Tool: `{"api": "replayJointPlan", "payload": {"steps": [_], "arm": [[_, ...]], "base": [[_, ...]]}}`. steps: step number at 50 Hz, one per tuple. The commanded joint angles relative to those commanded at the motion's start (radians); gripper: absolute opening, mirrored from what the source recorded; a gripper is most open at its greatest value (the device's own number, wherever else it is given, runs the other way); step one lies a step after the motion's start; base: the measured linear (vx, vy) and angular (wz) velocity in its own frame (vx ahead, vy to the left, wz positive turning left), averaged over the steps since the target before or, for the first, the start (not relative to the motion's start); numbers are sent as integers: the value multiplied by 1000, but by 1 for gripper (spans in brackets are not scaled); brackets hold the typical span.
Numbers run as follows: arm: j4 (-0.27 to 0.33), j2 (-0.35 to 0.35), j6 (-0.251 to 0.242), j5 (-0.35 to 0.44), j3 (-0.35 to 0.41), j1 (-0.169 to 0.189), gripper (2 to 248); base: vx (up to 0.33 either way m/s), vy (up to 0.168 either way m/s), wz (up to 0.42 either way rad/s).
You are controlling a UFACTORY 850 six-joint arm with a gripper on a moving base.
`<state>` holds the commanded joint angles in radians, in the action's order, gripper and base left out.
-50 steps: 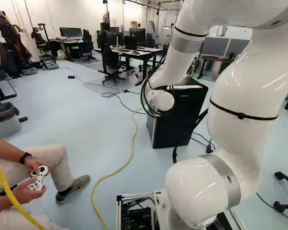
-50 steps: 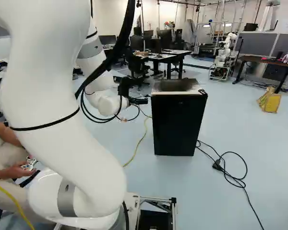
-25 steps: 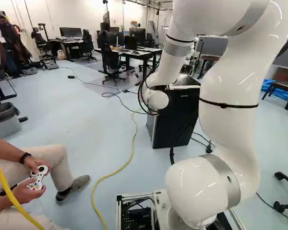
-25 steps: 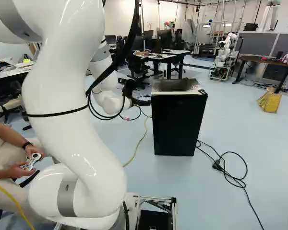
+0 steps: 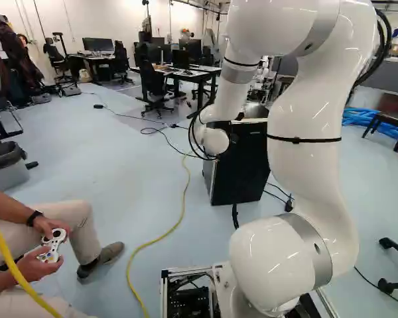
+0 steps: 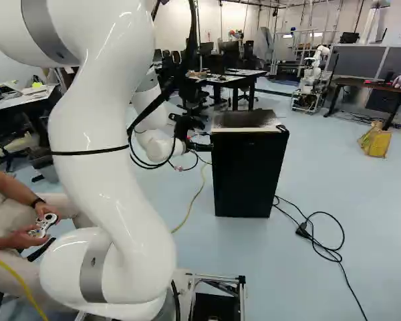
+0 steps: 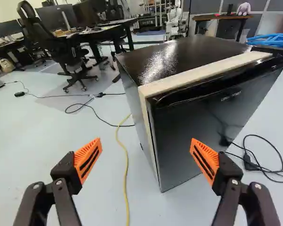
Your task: Grab a drink from the fridge
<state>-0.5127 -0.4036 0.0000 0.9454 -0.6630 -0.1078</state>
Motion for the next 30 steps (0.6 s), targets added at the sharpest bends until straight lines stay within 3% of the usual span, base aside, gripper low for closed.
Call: {"api": "replayJointPlan", "payload": {"steps": [30], "arm": [[-103, -111, 0, 75, -57, -22, 247]], "base": [[0, 0, 0]]}}
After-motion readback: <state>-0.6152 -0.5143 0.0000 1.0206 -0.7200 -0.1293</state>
